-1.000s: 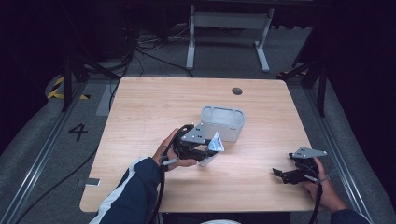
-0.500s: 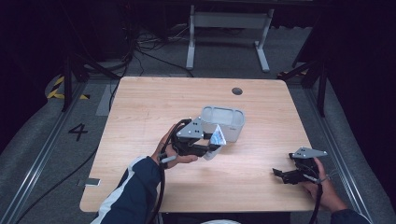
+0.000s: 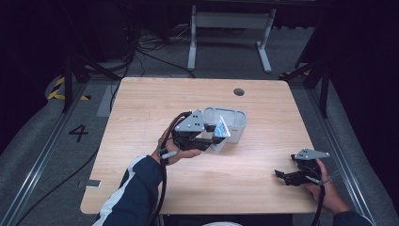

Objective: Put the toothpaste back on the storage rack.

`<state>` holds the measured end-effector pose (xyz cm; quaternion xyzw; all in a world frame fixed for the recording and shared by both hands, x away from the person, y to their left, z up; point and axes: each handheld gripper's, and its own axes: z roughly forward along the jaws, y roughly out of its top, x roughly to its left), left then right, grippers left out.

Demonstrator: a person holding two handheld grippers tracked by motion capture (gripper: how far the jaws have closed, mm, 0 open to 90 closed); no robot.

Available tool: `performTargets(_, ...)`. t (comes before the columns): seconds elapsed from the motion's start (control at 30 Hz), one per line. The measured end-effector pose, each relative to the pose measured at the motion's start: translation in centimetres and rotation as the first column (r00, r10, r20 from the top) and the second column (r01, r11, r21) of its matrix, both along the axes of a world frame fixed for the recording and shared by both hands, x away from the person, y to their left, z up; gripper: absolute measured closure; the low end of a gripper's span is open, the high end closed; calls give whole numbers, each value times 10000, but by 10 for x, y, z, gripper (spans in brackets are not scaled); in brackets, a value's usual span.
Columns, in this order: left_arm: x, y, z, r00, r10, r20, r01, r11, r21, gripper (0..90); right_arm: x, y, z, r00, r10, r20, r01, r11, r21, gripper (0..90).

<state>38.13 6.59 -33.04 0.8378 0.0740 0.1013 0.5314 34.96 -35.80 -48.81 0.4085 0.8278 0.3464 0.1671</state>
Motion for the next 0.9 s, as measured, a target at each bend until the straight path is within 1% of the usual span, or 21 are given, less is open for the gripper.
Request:
performTargets(0.07,0,0,1,10000,2,-40,-3,10000,-65,641,0,0,0,10000,-2,0,2,10000,8,2)
performTargets(0.1,1,-1,3,10000,11,59,-11,10000,-97,641,0,0,0,10000,-2,-1,2,10000,2,2)
performTargets(0.13,1,-1,4,10000,84,36,-83,9999,-128,641,0,0,0,10000,2,-8,-2,10000,7,2)
performTargets(0.17,2,-3,8,9998,67,198,-64,9999,-135,641,0,0,0,10000,5,-3,-5,10000,7,1)
performTargets(0.2,3,-4,10,9999,51,165,-49,9999,-130,642,0,0,0,10000,7,-1,-7,10000,4,1)
performTargets(0.33,4,-6,15,9996,59,294,-54,9999,-139,642,0,0,0,10000,7,0,-7,10000,6,1)
performTargets(0.43,10,-7,23,9991,146,398,-137,9996,-237,641,0,0,0,10000,-1,15,1,10000,15,2)
performTargets(0.47,11,-6,24,9991,231,346,-220,9992,-325,641,0,0,0,10000,-2,15,2,10000,15,2)
performTargets(0.5,11,-6,24,9991,231,346,-220,9992,-325,641,0,0,0,10000,-2,15,2,10000,15,2)
performTargets(0.6,17,-5,27,9989,346,324,-330,9982,-494,642,0,0,0,10000,-1,14,1,10000,13,2)
performTargets(0.67,22,-5,29,9982,468,383,-445,9972,-596,641,0,0,0,10000,0,14,0,10000,14,1)
performTargets(0.83,29,-5,32,9975,634,326,-608,9952,-764,641,0,0,0,10000,1,12,-1,10000,16,1)
performTargets(0.87,33,-6,33,9966,733,365,-701,9943,-807,642,0,0,0,10000,4,10,-4,10000,16,2)
performTargets(0.9,33,-6,33,9966,733,365,-701,9943,-807,641,0,0,0,10000,4,10,-4,10000,16,2)
